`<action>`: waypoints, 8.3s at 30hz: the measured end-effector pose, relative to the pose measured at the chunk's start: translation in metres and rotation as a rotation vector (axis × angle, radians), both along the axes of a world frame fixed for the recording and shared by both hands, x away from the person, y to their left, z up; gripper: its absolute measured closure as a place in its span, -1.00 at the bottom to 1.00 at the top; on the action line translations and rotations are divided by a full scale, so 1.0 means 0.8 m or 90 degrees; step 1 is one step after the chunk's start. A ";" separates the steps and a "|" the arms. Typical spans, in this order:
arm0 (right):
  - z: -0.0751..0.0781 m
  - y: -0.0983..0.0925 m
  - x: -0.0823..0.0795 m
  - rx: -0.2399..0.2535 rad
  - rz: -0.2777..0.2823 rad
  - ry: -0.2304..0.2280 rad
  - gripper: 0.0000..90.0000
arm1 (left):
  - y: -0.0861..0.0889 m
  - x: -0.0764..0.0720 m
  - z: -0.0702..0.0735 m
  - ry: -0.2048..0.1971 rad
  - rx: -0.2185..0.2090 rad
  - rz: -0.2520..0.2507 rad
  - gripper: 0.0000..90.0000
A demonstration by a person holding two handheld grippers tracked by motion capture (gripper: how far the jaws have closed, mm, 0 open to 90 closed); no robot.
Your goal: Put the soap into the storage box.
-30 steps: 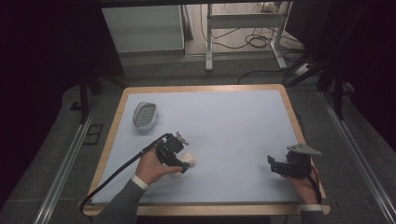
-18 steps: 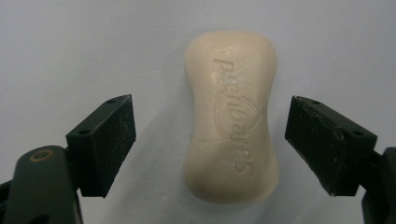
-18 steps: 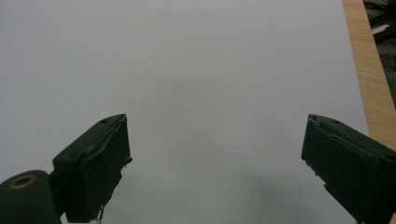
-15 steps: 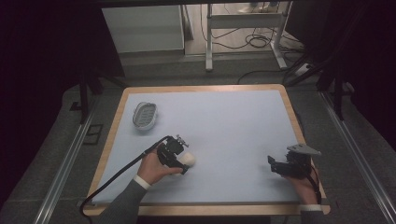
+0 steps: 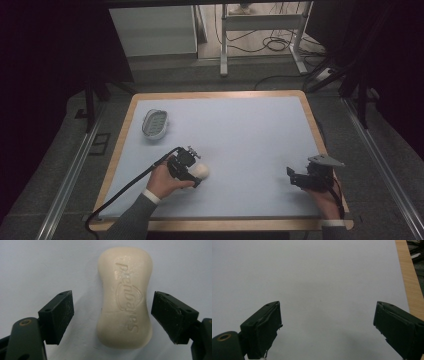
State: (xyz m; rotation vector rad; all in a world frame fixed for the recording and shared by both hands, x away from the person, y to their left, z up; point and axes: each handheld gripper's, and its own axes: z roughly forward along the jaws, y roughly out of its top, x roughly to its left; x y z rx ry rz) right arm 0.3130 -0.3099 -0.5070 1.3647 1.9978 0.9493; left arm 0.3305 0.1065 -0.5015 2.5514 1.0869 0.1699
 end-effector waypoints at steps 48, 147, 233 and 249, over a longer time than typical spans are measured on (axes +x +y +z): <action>0.000 -0.006 0.001 0.002 -0.019 0.000 -0.83 | 0.016 0.011 0.010 0.015 -0.040 -0.015 0.10; -0.006 -0.012 0.003 -0.001 -0.034 0.010 -0.83 | 0.113 0.090 0.086 -0.028 -0.062 0.102 0.10; -0.011 -0.018 0.004 -0.014 -0.046 0.016 -0.83 | 0.185 0.192 0.055 -0.021 -0.106 0.286 -0.30; -0.011 -0.016 0.003 -0.015 -0.044 0.014 -0.83 | 0.154 0.122 0.071 -0.085 -0.129 0.178 -0.46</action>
